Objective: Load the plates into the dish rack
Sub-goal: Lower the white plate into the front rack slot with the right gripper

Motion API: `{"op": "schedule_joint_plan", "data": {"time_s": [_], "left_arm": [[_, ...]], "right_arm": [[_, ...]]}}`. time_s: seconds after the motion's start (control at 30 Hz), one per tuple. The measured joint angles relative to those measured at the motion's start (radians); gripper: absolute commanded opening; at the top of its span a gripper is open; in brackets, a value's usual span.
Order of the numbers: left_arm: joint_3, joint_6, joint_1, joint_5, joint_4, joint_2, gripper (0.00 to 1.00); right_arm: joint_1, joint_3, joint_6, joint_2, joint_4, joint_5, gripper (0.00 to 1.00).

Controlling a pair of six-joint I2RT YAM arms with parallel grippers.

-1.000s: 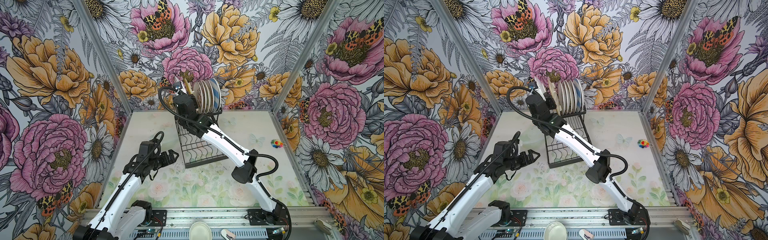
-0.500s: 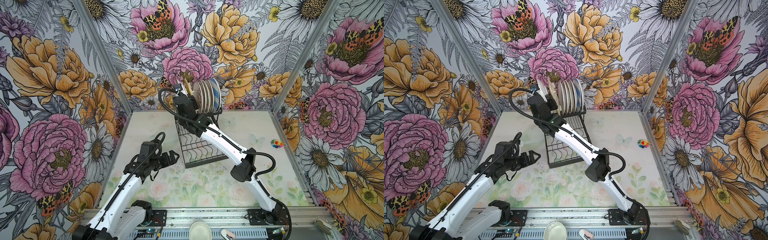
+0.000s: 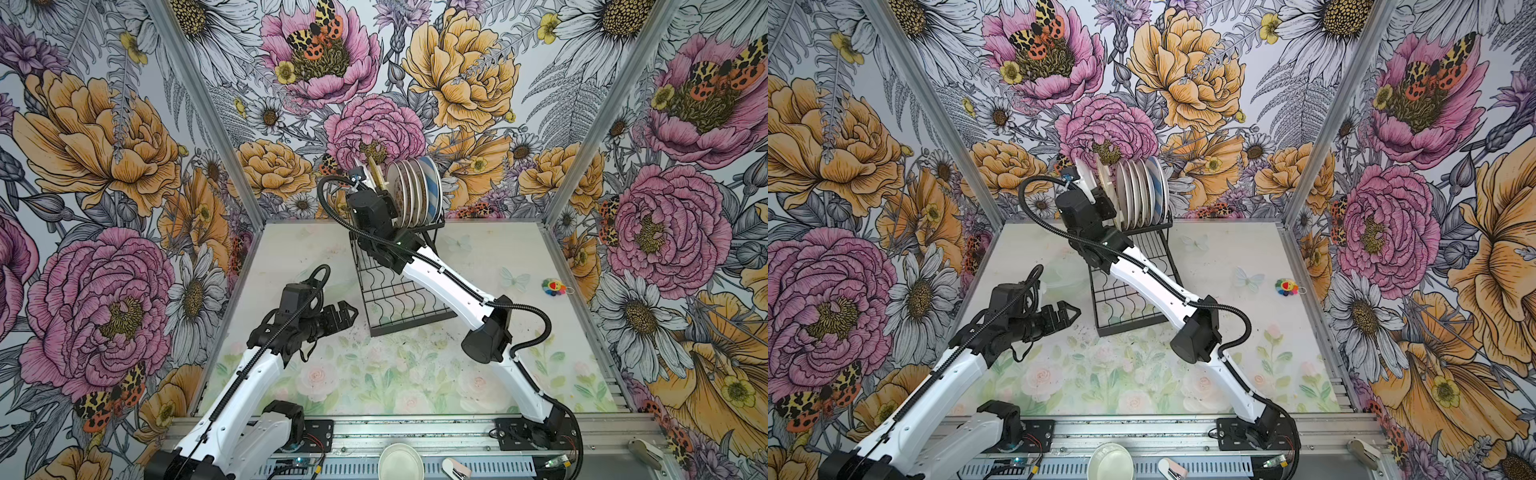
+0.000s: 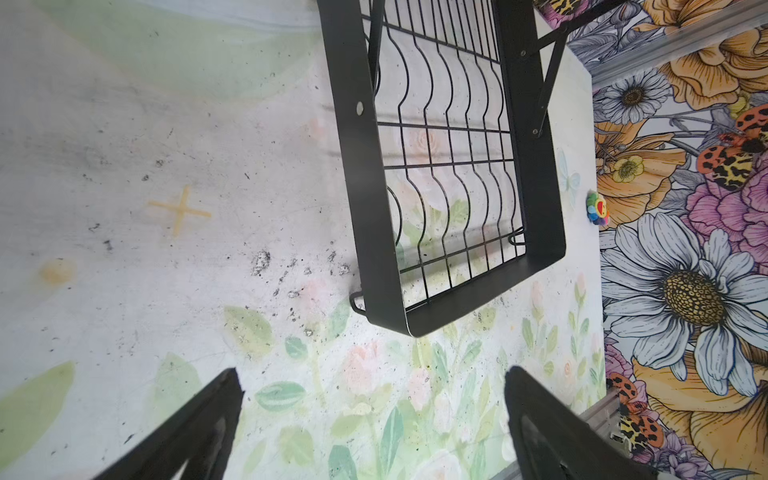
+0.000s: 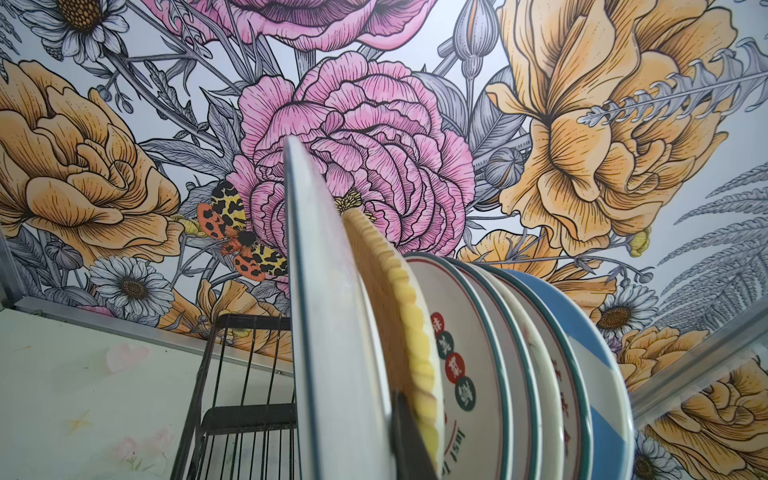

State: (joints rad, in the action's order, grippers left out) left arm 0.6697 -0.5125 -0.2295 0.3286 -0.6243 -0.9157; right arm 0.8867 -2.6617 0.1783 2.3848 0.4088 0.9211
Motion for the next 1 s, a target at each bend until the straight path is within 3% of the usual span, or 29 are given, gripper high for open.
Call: {"op": "schedule_joint_plan", "data": {"time_s": [0.9, 1.0], "left_arm": [[0.0, 0.0, -0.009, -0.003, -0.001, 0.006, 0.99], [0.0, 0.0, -0.009, -0.005, -0.001, 0.006, 0.99]], "right_arm": [[-0.019, 0.088, -0.024, 0.002, -0.003, 0.014, 0.0], [-0.022, 0.088, -0.034, 0.006, -0.003, 0.014, 0.13]]}}
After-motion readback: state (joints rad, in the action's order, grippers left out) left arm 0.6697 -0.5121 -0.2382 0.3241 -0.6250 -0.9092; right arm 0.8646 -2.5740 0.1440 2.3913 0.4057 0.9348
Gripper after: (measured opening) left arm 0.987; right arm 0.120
